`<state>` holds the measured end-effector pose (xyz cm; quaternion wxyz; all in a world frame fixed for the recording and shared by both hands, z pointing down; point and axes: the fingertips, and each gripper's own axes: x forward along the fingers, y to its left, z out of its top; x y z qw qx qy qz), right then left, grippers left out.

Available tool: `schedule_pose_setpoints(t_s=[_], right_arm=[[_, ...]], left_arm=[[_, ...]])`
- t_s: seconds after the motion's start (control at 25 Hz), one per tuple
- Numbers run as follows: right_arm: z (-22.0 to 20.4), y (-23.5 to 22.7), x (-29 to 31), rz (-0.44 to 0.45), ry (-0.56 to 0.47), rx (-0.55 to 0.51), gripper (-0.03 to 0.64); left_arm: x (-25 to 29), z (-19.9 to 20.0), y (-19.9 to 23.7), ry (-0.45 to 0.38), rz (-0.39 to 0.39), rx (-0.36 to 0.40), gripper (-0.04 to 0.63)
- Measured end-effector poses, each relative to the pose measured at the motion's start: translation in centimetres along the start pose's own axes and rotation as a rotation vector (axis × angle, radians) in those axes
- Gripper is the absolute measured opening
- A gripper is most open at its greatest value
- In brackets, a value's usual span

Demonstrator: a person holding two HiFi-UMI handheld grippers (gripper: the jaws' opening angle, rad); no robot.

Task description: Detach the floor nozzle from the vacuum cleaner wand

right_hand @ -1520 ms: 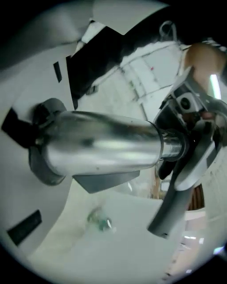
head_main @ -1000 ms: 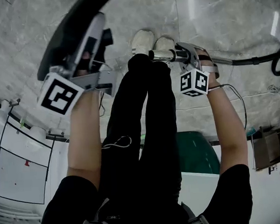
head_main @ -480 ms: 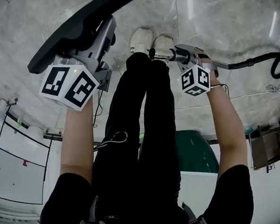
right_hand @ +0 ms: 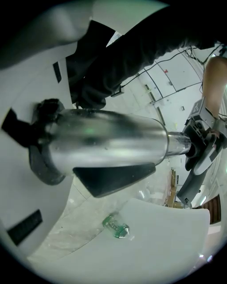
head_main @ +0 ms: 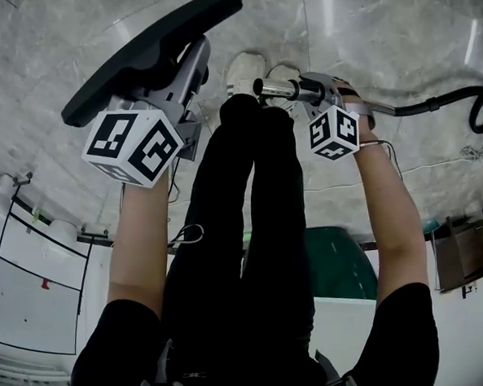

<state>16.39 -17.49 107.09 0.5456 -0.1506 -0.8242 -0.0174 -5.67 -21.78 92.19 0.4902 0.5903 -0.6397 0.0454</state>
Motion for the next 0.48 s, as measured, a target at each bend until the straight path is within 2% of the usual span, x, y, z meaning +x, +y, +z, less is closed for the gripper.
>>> schedule_pose_setpoints(t_s=[0.2, 0.48], right_arm=[[-0.03, -0.25, 0.74, -0.008, 0.005, -0.016, 0.054], [-0.25, -0.85, 0.92, -0.018, 0.003, -0.008, 0.054]], left_arm=[[0.46, -0.69, 0.09, 0.014, -0.009, -0.031, 0.127], [0.5, -0.86, -0.45, 0.025, -0.012, -0.007, 0.127]])
